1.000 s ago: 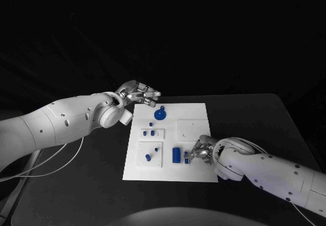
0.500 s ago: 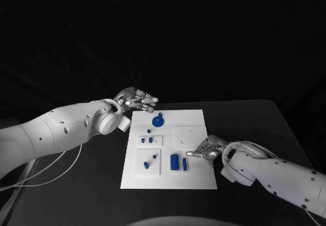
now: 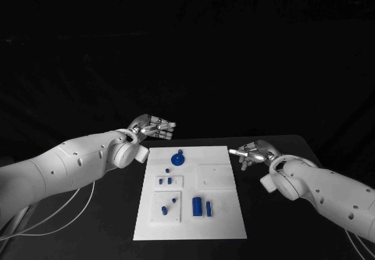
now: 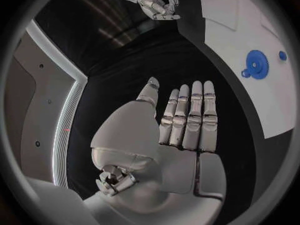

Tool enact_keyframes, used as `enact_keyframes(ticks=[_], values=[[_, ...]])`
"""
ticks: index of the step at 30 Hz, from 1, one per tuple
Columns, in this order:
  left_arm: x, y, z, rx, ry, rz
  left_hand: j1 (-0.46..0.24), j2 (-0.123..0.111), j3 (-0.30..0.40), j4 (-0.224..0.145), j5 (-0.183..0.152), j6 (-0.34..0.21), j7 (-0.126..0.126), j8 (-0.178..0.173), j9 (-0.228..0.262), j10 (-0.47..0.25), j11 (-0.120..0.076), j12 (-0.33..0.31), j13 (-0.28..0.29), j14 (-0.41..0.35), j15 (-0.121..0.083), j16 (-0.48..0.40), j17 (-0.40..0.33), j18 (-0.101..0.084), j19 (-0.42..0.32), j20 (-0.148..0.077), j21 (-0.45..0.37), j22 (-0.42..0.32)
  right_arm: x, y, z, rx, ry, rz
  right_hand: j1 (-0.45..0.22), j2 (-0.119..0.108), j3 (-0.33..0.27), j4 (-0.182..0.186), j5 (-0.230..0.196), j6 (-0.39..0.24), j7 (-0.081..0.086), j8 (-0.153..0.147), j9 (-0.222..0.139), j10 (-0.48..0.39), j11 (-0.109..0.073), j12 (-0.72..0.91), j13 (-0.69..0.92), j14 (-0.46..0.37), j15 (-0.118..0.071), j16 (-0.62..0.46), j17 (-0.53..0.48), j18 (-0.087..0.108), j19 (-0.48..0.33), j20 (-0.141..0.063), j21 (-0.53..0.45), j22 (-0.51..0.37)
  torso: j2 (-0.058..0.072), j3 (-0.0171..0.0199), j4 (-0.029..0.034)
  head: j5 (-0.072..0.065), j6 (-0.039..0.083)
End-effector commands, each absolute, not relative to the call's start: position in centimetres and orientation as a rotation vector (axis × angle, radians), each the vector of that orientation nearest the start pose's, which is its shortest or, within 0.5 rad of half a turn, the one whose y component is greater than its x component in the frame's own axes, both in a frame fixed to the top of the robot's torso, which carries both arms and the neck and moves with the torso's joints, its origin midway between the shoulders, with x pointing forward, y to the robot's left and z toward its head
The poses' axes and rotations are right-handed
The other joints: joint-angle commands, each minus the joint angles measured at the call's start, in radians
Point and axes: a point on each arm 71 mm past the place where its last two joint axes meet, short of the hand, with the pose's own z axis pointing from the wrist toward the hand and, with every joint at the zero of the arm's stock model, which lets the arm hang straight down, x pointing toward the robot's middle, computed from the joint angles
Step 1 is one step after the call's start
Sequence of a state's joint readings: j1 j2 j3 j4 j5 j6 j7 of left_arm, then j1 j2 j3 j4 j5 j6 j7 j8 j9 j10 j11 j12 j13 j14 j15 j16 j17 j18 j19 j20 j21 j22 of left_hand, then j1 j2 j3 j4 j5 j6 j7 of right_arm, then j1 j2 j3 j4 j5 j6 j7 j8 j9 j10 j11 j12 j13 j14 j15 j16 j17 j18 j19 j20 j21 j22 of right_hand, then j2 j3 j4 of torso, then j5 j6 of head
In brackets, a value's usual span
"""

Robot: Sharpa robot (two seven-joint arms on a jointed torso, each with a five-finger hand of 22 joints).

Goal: Assemble the parts on the task board

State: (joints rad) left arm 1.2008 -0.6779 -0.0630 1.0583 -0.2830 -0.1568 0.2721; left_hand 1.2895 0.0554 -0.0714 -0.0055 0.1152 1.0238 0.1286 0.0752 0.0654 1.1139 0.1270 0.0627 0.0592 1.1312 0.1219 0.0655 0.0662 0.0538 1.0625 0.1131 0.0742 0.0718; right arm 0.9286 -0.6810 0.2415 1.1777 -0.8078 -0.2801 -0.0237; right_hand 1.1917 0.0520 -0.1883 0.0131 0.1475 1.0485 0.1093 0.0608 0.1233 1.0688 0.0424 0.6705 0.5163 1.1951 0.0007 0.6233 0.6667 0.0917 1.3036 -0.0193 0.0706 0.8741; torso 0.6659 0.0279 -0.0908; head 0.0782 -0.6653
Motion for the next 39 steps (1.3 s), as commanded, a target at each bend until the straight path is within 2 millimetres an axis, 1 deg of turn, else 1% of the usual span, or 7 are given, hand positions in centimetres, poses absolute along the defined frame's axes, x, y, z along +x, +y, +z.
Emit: enact_keyframes(ticks=[1, 18, 19, 21, 25, 27, 39], values=[[56.2, 26.4, -21.4, -1.013, 1.481, -1.251, 0.009, 0.003, 0.001, -0.006, 0.006, -0.018, -0.002, -0.004, -0.003, -0.028, 0.002, -0.004, 0.0, -0.027, 0.004, -0.005, -0.002, 0.007, -0.015, 0.005, -0.006, -0.001, 53.4, -24.6, -25.8, 0.907, 1.601, 1.148, 0.014, 0.025, 0.003, -0.028, 0.012, -0.011, 0.011, 0.006, -0.015, 0.029, 0.02, -0.165, -0.191, -0.003, 0.022, -0.13, -0.137, -0.009, -0.065, 0.028, 0.003, -0.179, -0.023, -0.0075, -0.0067, -0.004, 0.037], [58.1, 26.4, -21.9, -1.116, 1.36, -1.273, 0.002, 0.019, 0.014, -0.018, 0.007, -0.023, -0.024, -0.011, -0.004, -0.087, -0.015, -0.005, -0.002, -0.12, 0.013, -0.006, -0.006, 0.064, -0.086, 0.067, -0.004, -0.002, 56.8, -27.0, -25.9, 1.103, 1.383, 1.288, 0.01, 0.067, 0.078, -0.098, 0.067, -0.133, 0.013, -0.003, -0.065, -0.068, 0.095, -0.612, -0.459, -0.168, 0.133, -0.562, -0.607, 0.138, -0.437, 0.29, 0.004, -0.808, -0.062, 0.0029, -0.0142, 0.014, 0.116], [58.0, 26.4, -22.0, -1.095, 1.405, -1.237, -0.387, -0.055, 0.071, 0.006, -0.115, -1.024, -0.129, -0.075, -0.065, -0.399, -0.127, -0.063, -0.059, -0.423, -0.122, -0.066, -0.066, -0.054, -1.062, -0.113, -0.074, -0.072, 56.8, -27.3, -26.3, 1.101, 1.422, 1.197, -0.342, -0.052, 0.188, -0.013, -0.148, -1.048, -0.109, -0.061, -0.123, -0.363, -0.042, -0.671, -0.516, -0.473, -0.001, -0.623, -0.667, -0.092, -1.304, 0.019, -0.071, -0.874, -0.058, -0.0015, -0.0128, 0.011, 0.112], [57.9, 26.3, -22.0, -1.096, 1.404, -1.237, -0.412, -0.055, 0.071, 0.006, -0.115, -1.024, -0.129, -0.075, -0.065, -1.114, -0.127, -0.063, -0.059, -1.131, -0.122, -0.066, -0.066, -0.054, -1.062, -0.113, -0.074, -0.072, 56.7, -27.3, -26.2, 1.1, 1.419, 1.198, -0.376, -0.052, 0.188, -0.013, -0.148, -1.048, -0.109, -0.061, -0.123, -1.069, -0.042, -0.671, -0.516, -1.195, -0.001, -0.623, -0.667, -0.092, -1.304, 0.019, -0.071, -0.874, -0.059, -0.002, -0.0108, 0.01, 0.111], [57.4, 25.8, -22.2, -1.103, 1.391, -1.24, -0.551, -0.055, 0.071, 0.006, -0.115, -1.024, -0.129, -0.075, -0.065, -1.114, -0.127, -0.063, -0.059, -1.131, -0.122, -0.066, -0.066, -0.054, -1.062, -0.113, -0.074, -0.072, 56.6, -26.8, -25.7, 1.096, 1.397, 1.21, -1.192, -0.052, 0.188, -0.013, -0.148, -1.048, -0.109, -0.061, -0.123, -1.069, -0.042, -0.671, -0.516, -1.195, -0.001, -0.623, -0.667, -0.092, -1.304, 0.019, -0.071, -0.874, -0.071, -0.0068, 0.008, -0.007, 0.103], [57.0, 25.5, -22.3, -1.108, 1.382, -1.242, -1.29, -0.055, 0.071, 0.006, -0.115, -1.024, -0.129, -0.075, -0.065, -1.114, -0.127, -0.063, -0.059, -1.131, -0.122, -0.066, -0.066, -0.054, -1.062, -0.113, -0.074, -0.072, 56.4, -26.4, -25.4, 1.093, 1.381, 1.218, -1.192, -0.052, 0.188, -0.013, -0.148, -1.048, -0.109, -0.061, -0.123, -1.069, -0.042, -0.671, -0.516, -1.195, -0.001, -0.623, -0.667, -0.092, -1.304, 0.019, -0.071, -0.874, -0.08, -0.0106, 0.0227, -0.019, 0.096], [51.7, 21.8, -23.0, -1.165, 1.284, -1.247, -1.29, -0.055, 0.071, 0.006, -0.115, -1.024, -0.129, -0.075, -0.065, -1.114, -0.127, -0.063, -0.059, -1.131, -0.122, -0.066, -0.066, -0.054, -1.062, -0.113, -0.074, -0.072, 52.7, -22.3, -22.9, 1.116, 1.252, 1.271, -1.192, -0.052, 0.188, -0.013, -0.148, -1.048, -0.109, -0.061, -0.123, -1.069, -0.042, -0.671, -0.516, -1.195, -0.001, -0.623, -0.667, -0.092, -1.304, 0.019, -0.071, -0.874, -0.122, -0.0279, 0.0908, -0.078, 0.065]])
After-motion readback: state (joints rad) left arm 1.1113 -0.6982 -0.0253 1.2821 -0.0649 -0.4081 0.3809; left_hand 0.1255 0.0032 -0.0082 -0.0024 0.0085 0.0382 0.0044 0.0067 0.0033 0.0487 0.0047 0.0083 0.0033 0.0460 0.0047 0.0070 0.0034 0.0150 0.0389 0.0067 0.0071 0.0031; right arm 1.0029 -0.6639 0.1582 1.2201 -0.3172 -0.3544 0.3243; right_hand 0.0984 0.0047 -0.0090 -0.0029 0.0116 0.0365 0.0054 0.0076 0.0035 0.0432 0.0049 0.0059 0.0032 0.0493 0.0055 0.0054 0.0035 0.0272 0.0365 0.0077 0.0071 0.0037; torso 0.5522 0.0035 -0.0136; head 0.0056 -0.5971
